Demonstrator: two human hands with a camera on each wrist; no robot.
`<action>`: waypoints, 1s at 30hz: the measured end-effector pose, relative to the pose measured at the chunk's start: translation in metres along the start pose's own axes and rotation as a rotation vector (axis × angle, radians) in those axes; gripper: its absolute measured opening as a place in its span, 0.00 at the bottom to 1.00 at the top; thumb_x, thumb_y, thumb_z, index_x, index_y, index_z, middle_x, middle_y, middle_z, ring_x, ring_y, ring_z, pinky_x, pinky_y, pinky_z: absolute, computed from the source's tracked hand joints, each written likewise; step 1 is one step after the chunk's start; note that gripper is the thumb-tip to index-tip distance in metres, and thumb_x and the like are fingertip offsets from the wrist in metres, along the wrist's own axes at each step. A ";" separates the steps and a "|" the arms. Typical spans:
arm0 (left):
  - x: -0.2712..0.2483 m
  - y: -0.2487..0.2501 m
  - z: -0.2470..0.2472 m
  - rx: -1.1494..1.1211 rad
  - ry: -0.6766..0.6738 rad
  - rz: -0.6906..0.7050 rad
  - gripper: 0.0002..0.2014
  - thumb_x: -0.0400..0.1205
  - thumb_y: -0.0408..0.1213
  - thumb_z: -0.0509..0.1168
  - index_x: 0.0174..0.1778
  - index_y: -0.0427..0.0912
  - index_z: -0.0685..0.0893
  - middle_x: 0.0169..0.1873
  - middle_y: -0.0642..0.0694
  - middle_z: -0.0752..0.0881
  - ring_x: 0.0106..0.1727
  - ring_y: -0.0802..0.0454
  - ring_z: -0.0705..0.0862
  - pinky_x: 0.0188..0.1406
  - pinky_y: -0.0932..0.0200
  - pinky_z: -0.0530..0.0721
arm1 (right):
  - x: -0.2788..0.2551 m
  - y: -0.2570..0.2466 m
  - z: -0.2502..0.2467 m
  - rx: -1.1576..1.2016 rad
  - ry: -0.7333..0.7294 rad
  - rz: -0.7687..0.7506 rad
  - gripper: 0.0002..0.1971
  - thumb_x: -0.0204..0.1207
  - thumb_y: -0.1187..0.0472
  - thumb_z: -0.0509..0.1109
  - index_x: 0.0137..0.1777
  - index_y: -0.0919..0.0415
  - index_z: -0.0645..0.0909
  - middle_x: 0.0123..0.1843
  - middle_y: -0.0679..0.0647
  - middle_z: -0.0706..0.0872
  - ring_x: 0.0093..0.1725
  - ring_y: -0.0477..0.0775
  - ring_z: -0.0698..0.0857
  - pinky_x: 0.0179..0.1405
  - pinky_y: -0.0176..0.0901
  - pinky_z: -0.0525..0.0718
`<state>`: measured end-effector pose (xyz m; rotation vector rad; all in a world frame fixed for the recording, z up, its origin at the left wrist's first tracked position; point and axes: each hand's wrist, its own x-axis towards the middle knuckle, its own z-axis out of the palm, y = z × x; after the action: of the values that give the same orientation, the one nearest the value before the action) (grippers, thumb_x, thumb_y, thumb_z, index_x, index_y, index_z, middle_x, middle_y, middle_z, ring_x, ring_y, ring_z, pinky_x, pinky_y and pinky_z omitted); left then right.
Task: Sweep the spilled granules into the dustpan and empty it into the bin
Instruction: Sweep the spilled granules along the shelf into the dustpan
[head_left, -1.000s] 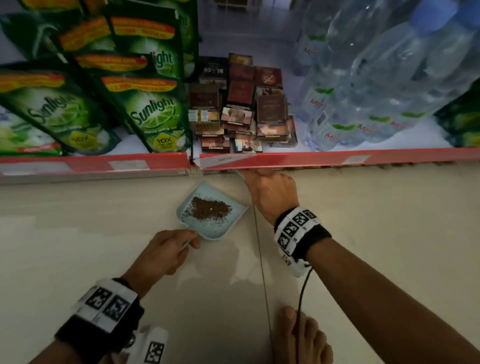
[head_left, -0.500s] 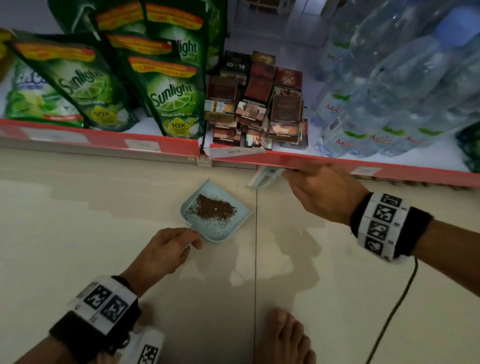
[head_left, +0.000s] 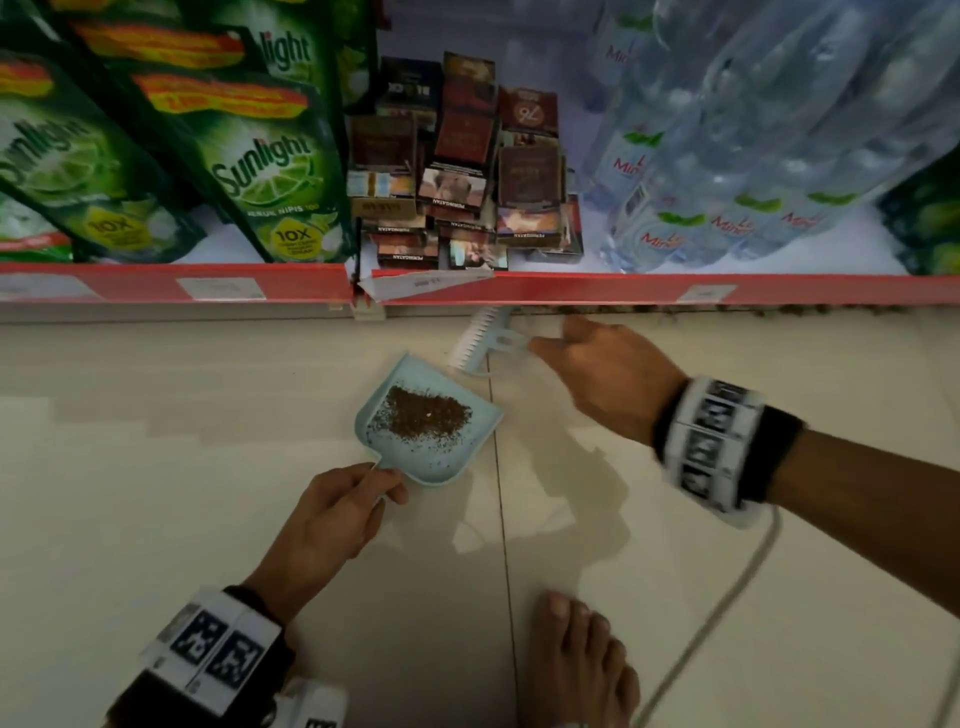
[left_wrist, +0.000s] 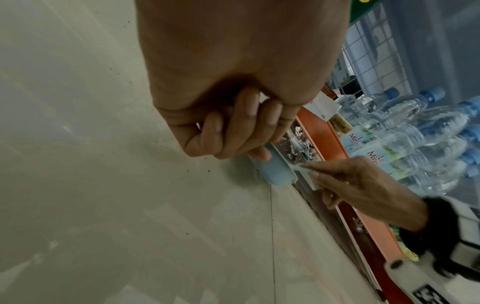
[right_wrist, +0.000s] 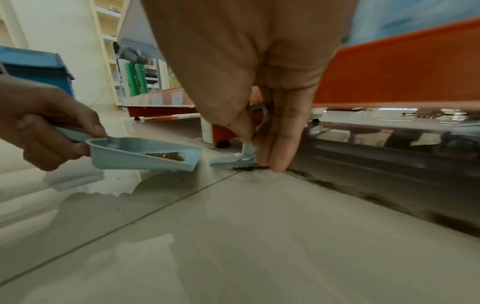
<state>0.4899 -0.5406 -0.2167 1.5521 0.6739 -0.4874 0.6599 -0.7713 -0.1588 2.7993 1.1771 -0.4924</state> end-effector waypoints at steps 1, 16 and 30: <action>0.001 -0.001 0.000 -0.010 -0.002 0.002 0.16 0.86 0.35 0.61 0.33 0.34 0.82 0.13 0.53 0.63 0.13 0.59 0.60 0.13 0.70 0.59 | -0.012 0.009 -0.001 0.007 0.023 0.011 0.24 0.77 0.70 0.61 0.73 0.55 0.77 0.52 0.62 0.81 0.42 0.70 0.86 0.39 0.57 0.82; 0.000 -0.015 -0.010 -0.028 0.014 0.010 0.17 0.86 0.39 0.61 0.36 0.32 0.84 0.14 0.52 0.65 0.14 0.58 0.62 0.14 0.67 0.60 | 0.039 -0.039 -0.004 0.057 0.243 -0.046 0.20 0.84 0.64 0.61 0.74 0.55 0.78 0.57 0.59 0.87 0.50 0.65 0.87 0.44 0.54 0.85; -0.001 -0.019 -0.006 -0.026 -0.015 0.035 0.16 0.86 0.36 0.62 0.34 0.33 0.83 0.12 0.54 0.66 0.13 0.59 0.62 0.14 0.69 0.60 | -0.002 -0.008 -0.018 0.134 0.329 -0.141 0.15 0.85 0.60 0.62 0.67 0.57 0.85 0.51 0.60 0.89 0.44 0.67 0.88 0.39 0.58 0.87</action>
<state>0.4765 -0.5344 -0.2295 1.5320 0.6377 -0.4618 0.6577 -0.7635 -0.1410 3.0093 1.4590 -0.1220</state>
